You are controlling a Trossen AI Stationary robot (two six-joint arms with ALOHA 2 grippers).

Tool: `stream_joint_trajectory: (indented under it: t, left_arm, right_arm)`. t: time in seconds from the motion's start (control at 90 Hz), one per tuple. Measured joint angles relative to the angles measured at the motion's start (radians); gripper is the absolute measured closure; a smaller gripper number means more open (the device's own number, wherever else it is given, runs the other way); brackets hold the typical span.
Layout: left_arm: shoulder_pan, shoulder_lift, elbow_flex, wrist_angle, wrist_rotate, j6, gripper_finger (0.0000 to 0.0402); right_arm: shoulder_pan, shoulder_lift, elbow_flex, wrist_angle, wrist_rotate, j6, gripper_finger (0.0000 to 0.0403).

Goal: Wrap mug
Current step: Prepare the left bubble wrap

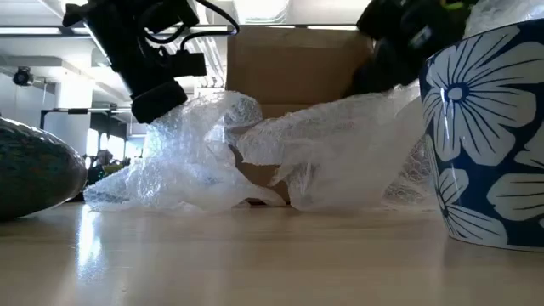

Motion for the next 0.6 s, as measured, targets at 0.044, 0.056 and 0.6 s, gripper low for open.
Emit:
stream_joint_trajectory:
  t: [0.044,0.056,0.6]
  left_arm:
    - [0.000,0.000,0.000,0.007,0.000,0.000,0.0401]
    - [0.000,0.000,0.000,0.009,0.000,0.000,0.0401]
    - [0.000,0.000,0.007,0.010,0.009,0.044,0.0402]
  right_arm:
    - [0.003,0.046,0.016,-0.029,0.000,0.012,0.0385]
    - [0.004,0.054,0.019,-0.041,0.001,0.016,0.0385]
    - [0.010,-0.223,0.123,-0.809,0.200,0.226,0.0402]
